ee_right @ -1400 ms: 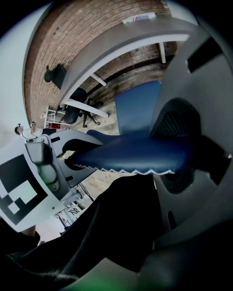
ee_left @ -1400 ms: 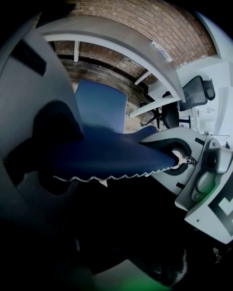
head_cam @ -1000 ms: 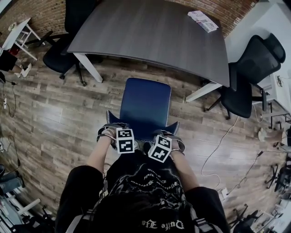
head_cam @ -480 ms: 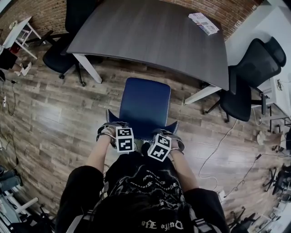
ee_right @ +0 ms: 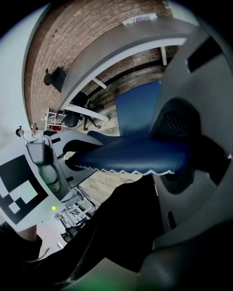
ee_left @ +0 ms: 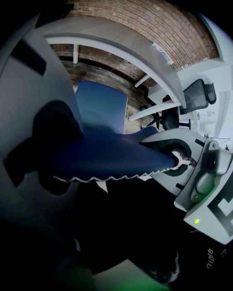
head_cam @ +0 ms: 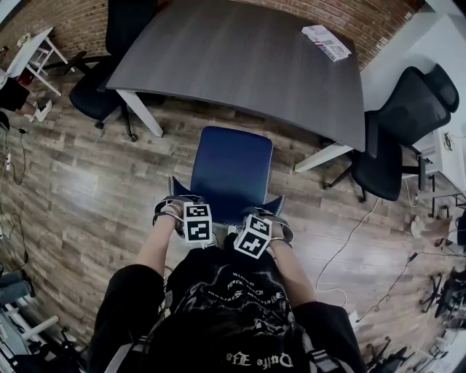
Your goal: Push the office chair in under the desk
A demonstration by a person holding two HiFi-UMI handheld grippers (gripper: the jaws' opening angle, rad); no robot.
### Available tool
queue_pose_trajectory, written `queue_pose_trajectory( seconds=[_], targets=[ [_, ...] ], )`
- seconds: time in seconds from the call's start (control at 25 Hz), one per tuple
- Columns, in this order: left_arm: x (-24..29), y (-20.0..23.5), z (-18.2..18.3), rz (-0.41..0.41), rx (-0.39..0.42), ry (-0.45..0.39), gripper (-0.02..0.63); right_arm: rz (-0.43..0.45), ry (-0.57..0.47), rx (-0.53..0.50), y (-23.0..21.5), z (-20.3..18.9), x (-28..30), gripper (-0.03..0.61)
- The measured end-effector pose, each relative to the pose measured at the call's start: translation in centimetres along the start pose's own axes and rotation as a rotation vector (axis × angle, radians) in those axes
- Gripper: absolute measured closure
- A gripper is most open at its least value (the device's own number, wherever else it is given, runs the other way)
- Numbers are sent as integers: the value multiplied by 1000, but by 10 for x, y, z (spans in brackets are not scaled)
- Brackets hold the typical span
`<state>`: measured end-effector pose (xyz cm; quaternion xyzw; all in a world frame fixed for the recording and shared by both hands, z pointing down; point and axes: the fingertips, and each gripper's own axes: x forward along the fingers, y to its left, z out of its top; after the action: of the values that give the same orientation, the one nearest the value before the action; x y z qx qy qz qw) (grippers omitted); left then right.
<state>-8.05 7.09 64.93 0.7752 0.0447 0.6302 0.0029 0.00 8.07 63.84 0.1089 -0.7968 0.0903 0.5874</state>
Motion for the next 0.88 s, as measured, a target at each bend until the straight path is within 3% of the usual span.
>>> queue_pose_trajectory(
  seconds=[0.88],
  targets=[
    [-1,34,9,2,-10,-4,517,8,1,-7,-35,-1,-1,480]
  ],
)
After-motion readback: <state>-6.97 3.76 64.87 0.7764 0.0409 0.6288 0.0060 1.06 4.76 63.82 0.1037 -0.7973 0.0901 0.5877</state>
